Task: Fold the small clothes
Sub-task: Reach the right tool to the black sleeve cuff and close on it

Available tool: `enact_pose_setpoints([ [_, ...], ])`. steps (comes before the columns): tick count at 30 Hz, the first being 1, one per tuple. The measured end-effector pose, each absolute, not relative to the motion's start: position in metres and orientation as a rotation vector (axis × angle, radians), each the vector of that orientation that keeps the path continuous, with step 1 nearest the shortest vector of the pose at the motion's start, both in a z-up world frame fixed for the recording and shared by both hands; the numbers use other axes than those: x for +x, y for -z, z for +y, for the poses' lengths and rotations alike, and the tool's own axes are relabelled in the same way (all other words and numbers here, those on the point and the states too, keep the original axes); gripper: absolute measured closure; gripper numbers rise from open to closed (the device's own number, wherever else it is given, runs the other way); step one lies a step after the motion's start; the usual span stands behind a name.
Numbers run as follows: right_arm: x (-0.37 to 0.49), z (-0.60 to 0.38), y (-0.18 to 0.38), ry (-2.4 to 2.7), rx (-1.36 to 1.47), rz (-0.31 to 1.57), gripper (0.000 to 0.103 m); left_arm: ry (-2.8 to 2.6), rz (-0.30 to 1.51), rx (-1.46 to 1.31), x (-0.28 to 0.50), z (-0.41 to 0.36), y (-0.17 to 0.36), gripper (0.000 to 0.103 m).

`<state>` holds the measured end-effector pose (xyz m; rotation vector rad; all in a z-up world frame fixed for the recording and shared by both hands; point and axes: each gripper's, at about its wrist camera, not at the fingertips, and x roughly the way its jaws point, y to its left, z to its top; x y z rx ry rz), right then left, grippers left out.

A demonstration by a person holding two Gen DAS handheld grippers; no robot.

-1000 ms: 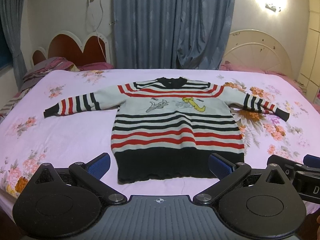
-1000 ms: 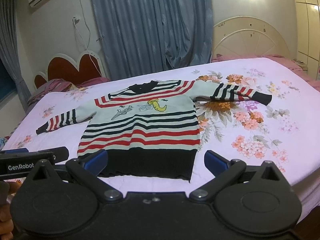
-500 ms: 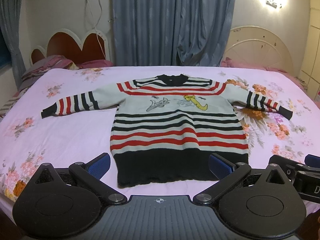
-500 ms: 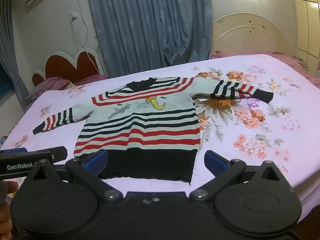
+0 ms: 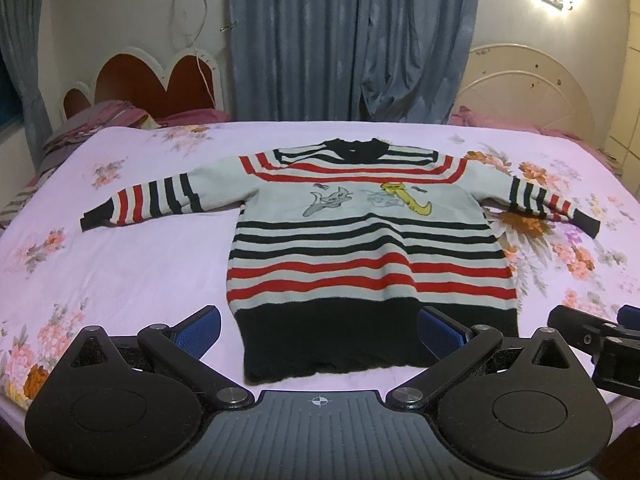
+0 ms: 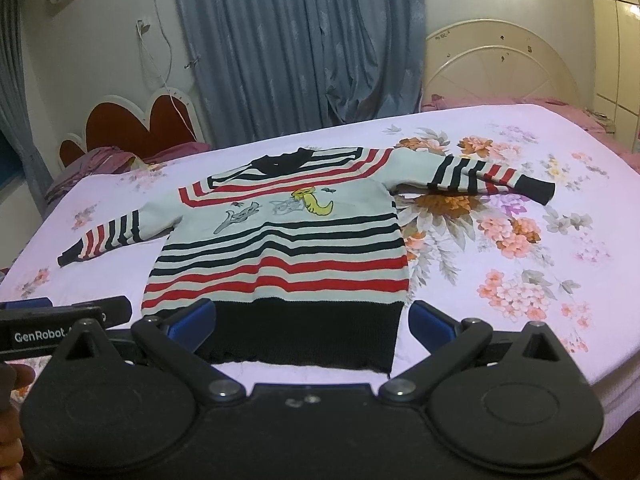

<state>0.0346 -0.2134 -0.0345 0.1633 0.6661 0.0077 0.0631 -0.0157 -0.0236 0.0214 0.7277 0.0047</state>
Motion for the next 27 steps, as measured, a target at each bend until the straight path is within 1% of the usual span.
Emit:
enact_pose_setpoints([
  [8,0.065,-0.219,0.043,0.041,0.165,0.666,0.001,0.000,0.739,0.017,0.105,-0.009,0.036,0.000],
  [27,0.167,-0.230,0.057,0.206,0.179,0.659,0.001,0.070,0.765,0.029,0.245,-0.003,0.067,0.000],
])
